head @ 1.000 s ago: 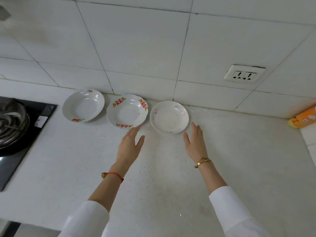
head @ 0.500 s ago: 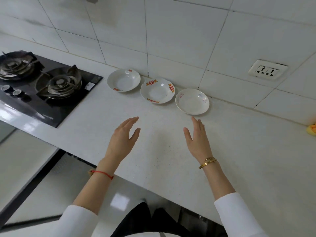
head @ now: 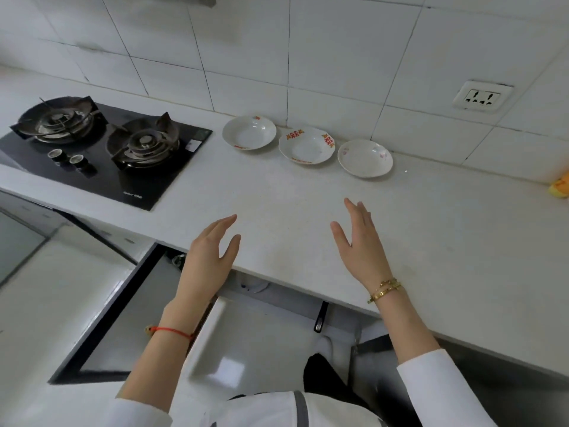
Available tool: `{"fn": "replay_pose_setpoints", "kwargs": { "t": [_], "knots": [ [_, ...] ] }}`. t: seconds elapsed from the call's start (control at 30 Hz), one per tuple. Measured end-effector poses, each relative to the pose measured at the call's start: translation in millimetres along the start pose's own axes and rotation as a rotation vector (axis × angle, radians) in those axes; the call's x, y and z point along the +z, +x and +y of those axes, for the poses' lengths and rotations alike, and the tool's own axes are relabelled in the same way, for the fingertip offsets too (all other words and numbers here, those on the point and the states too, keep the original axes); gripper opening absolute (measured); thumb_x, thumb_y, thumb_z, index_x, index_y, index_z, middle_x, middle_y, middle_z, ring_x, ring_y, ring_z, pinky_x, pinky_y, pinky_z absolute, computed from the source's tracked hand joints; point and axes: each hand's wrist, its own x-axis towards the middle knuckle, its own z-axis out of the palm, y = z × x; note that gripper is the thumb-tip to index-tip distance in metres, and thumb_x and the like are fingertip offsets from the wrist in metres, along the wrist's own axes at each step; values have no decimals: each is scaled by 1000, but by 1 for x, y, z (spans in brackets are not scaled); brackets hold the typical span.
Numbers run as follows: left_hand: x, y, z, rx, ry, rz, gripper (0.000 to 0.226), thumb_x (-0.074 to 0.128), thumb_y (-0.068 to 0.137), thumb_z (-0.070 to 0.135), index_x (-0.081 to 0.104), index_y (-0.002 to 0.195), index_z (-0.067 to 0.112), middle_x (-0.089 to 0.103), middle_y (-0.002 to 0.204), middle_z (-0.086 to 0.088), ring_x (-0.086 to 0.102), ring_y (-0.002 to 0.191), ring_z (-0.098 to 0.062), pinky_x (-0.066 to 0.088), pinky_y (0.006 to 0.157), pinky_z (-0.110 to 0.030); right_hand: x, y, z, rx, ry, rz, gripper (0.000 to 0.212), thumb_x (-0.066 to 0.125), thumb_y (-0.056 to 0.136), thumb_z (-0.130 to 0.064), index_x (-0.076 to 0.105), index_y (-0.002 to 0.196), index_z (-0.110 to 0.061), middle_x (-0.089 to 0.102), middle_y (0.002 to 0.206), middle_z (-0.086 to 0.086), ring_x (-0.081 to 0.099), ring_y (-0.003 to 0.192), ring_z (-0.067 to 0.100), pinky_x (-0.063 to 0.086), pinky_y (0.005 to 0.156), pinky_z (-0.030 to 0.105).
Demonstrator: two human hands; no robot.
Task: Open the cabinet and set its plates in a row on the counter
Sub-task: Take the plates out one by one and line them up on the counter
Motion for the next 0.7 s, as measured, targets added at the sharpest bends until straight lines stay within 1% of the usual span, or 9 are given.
{"fn": "replay_pose_setpoints", "kwargs": {
  "t": [0.07, 0.13, 0.2, 0.3, 0.43, 0.53, 0.6, 0.7],
  "knots": [
    [-18, -17, -15, 27, -2, -15, 42, 53, 98, 27, 51, 139, 21, 54, 139, 5, 53, 126, -17, 38, 105, -25, 17, -26, -16, 23, -1, 4, 59, 38, 100, -45, 18, 152, -26, 10, 163, 4, 2, 151, 20, 7, 110, 24],
    [-36, -34, -31, 59, 0, -32, 42, 53, 97, 26, 51, 138, 20, 55, 139, 5, 58, 119, -23, 46, 103, -34, 34, -54, -31, 46, -5, 12, 60, 37, 100, -45, 17, 153, -27, 9, 163, 3, 1, 151, 20, 6, 111, 24],
    [-53, -52, -47, 88, 2, -50, 43, 53, 97, 27, 51, 139, 19, 54, 139, 4, 55, 124, -18, 46, 104, -38, 51, -82, -46, 62, 0, 24, 60, 36, 100, -46, 16, 153, -27, 8, 163, 3, 1, 151, 19, 8, 114, 27],
    [-76, -78, -67, 107, 6, -55, 43, 53, 97, 26, 51, 138, 18, 56, 137, 3, 52, 126, -15, 42, 106, -32, 70, -122, -67, 84, 9, 25, 59, 36, 100, -46, 16, 153, -27, 8, 163, 2, 1, 151, 20, 10, 116, 31],
    [-101, -111, -88, 115, 27, -61, 43, 52, 97, 27, 51, 139, 18, 57, 136, 2, 52, 125, -12, 35, 103, -19, 87, -162, -89, 96, 18, 10, 60, 37, 100, -45, 17, 153, -27, 8, 163, 3, 1, 151, 20, 15, 119, 35],
    [-109, -129, -99, 105, 26, -71, 42, 53, 97, 26, 52, 138, 16, 56, 138, 2, 50, 128, -12, 31, 103, -15, 97, -185, -96, 99, 10, 11, 59, 38, 100, -44, 18, 152, -26, 10, 163, 4, 3, 151, 19, 12, 115, 28],
    [-112, -140, -102, 95, 20, -65, 41, 53, 97, 25, 53, 137, 16, 56, 138, 2, 50, 129, -12, 31, 104, -15, 103, -196, -97, 98, -4, 7, 59, 39, 100, -44, 19, 152, -25, 12, 162, 4, 3, 151, 17, 10, 111, 24],
    [-115, -154, -103, 87, 11, -59, 41, 53, 97, 25, 53, 137, 16, 56, 138, 2, 51, 127, -12, 32, 103, -17, 109, -207, -96, 93, -18, -3, 60, 39, 100, -44, 20, 152, -24, 14, 162, 4, 5, 151, 14, 11, 111, 22]
  ]
}}
